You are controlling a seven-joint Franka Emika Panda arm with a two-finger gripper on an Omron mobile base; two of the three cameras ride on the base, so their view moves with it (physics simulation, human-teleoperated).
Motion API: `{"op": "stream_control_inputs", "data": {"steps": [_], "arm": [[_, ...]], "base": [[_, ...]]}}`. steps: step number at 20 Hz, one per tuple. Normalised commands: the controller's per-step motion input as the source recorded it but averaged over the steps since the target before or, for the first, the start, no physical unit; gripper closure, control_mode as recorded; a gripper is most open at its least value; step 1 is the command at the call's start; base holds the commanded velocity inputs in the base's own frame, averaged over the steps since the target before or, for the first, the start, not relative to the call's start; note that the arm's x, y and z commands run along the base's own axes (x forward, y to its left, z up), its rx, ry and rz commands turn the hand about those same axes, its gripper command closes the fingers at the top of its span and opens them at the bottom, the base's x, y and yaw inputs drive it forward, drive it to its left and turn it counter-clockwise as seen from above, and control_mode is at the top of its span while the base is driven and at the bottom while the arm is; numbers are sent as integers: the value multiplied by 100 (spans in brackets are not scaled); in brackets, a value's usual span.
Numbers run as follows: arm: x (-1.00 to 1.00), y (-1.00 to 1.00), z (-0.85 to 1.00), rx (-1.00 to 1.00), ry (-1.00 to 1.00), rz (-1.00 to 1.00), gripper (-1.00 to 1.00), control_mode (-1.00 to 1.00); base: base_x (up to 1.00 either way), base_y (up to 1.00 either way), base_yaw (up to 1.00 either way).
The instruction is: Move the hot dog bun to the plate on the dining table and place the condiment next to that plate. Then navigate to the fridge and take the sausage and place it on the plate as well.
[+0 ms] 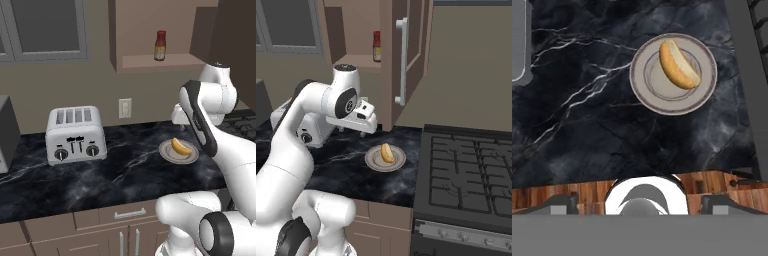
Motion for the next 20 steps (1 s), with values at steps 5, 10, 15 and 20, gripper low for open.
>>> {"op": "stream_control_inputs", "data": {"steps": [5,10,15,20], "arm": [[18,-43,-53,-6,9,4,-100,-100],[17,-27,-51,-9,6,16,-100,-100],[30,-1,-33,-8,4,9,-100,-100],[56,0,-38,-3,6,5,-100,-100]], "base": [[0,0,0],[0,0,0],[0,0,0],[0,0,0]]}}
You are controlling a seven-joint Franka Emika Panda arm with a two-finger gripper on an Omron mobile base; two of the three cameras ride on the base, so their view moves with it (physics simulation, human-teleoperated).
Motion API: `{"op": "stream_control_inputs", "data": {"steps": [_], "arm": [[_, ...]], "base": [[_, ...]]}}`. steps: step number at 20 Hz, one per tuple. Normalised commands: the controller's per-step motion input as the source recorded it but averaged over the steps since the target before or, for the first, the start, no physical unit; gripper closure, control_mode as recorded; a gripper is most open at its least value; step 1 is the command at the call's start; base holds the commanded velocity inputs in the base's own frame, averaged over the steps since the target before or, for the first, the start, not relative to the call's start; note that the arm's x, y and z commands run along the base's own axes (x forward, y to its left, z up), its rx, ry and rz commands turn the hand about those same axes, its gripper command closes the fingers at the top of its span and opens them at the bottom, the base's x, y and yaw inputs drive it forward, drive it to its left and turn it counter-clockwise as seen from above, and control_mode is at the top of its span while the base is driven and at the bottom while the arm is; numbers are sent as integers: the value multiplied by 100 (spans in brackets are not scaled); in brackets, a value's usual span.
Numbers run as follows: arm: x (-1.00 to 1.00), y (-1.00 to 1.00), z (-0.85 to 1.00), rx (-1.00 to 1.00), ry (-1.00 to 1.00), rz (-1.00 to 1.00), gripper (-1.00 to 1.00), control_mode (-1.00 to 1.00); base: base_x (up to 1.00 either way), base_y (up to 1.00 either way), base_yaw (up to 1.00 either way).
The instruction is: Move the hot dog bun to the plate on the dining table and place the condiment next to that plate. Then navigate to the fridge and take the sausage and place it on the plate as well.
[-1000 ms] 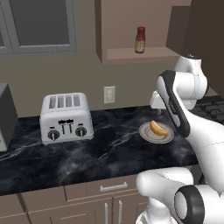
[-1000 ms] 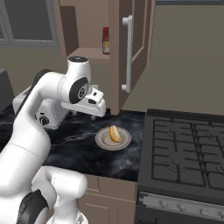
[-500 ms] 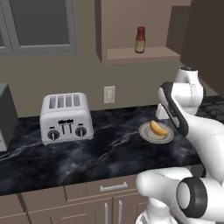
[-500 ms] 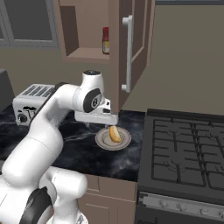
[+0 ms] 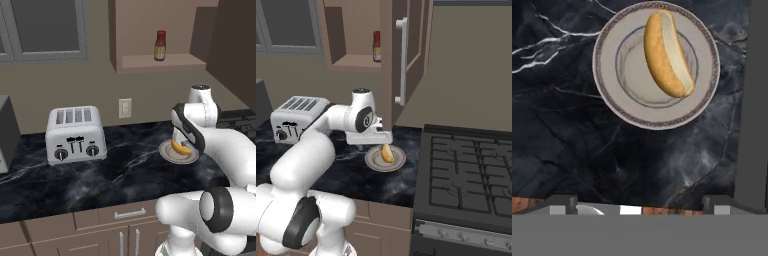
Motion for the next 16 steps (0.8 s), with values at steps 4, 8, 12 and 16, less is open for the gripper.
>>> {"op": "stream_control_inputs", "data": {"steps": [4,8,12,16], "arm": [[51,0,-41,-1,3,6,-100,-100],[31,-20,-19,0,0,5,-100,-100],[32,-18,-21,0,0,5,-100,-100],[33,-16,-22,0,0,5,-100,-100]], "base": [[0,0,0],[0,0,0],[0,0,0],[0,0,0]]}}
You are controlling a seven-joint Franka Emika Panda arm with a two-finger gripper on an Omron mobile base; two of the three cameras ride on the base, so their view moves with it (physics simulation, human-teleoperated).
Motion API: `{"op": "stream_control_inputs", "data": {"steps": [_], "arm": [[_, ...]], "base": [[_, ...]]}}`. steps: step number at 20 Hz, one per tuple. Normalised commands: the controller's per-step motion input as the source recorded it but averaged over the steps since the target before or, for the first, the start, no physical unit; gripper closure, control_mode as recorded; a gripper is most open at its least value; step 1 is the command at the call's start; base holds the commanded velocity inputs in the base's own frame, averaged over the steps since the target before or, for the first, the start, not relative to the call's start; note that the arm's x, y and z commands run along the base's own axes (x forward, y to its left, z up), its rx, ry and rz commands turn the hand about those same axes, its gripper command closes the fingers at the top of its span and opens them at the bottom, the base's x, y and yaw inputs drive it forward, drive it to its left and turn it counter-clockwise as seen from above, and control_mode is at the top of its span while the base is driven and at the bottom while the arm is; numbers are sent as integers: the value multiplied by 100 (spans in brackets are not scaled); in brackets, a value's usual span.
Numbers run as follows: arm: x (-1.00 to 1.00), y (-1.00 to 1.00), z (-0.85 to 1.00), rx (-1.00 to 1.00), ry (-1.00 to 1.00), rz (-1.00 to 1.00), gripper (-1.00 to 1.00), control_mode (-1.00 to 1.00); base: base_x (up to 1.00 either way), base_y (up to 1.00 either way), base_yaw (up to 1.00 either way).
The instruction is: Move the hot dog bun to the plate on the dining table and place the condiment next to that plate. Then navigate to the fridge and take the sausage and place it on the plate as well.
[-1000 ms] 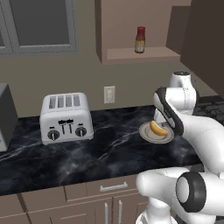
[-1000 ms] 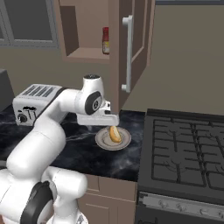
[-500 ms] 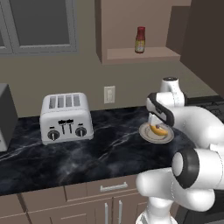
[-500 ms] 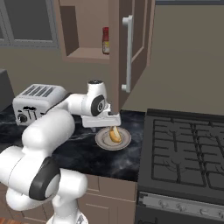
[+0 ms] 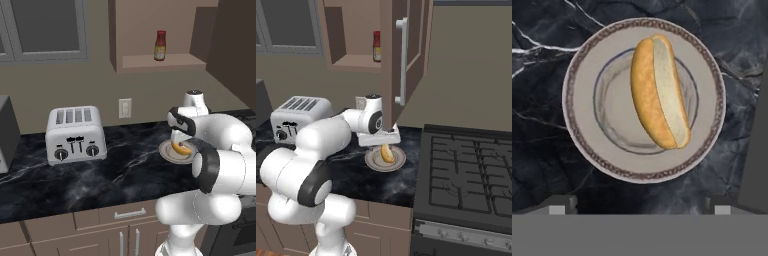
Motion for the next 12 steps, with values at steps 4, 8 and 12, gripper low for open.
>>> {"op": "stream_control_inputs", "data": {"steps": [4,8,12], "arm": [[30,-17,-19,0,1,4,-100,-100],[26,-5,-33,-1,3,2,-100,-100],[20,-2,-33,-1,1,3,-100,-100]], "base": [[0,0,0],[0,0,0],[0,0,0]]}}
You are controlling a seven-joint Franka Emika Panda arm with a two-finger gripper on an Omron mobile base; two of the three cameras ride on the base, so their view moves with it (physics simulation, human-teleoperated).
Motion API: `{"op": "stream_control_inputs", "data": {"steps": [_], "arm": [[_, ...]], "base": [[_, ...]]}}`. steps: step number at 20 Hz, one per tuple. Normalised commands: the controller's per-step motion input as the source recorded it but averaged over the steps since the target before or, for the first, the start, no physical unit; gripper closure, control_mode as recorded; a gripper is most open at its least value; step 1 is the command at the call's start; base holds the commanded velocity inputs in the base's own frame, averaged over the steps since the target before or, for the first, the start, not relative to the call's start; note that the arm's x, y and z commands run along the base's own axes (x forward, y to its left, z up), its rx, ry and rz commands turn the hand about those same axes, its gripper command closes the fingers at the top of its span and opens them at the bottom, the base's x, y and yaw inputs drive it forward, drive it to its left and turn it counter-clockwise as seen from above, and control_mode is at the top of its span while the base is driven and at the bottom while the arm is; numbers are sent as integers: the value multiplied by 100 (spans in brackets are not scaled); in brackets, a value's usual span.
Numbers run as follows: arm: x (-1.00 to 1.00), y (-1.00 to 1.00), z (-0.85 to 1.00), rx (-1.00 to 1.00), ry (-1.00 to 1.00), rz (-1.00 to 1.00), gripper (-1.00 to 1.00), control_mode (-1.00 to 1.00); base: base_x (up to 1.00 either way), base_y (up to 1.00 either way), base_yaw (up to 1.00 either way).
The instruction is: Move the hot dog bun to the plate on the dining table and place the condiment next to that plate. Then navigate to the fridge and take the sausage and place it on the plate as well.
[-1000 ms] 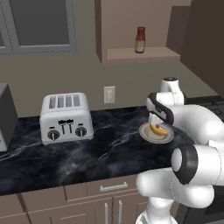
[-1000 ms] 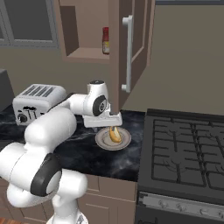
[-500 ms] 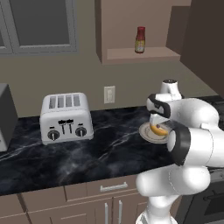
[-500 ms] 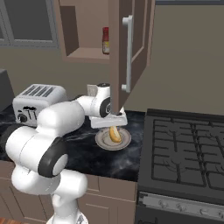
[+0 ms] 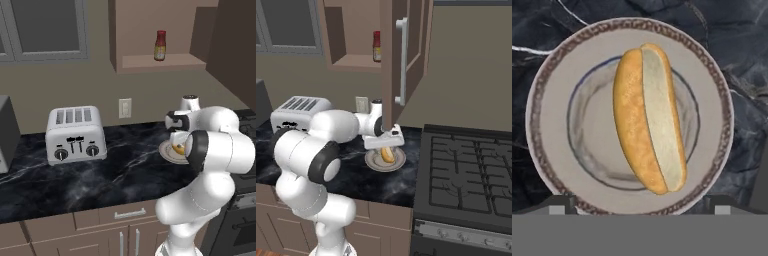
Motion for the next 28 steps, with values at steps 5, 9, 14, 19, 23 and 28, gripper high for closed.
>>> {"op": "stream_control_inputs", "data": {"steps": [5,9,14,19,23,28], "arm": [[31,-2,-26,0,0,2,-100,-100],[42,-8,-26,0,0,3,-100,-100],[30,-3,-22,0,0,2,-100,-100],[11,0,-22,0,0,2,-100,-100],[0,0,-19,0,0,0,-100,-100],[-5,0,-12,0,0,-1,-100,-100]], "base": [[0,0,0],[0,0,0],[0,0,0],[0,0,0],[0,0,0],[0,0,0]]}}
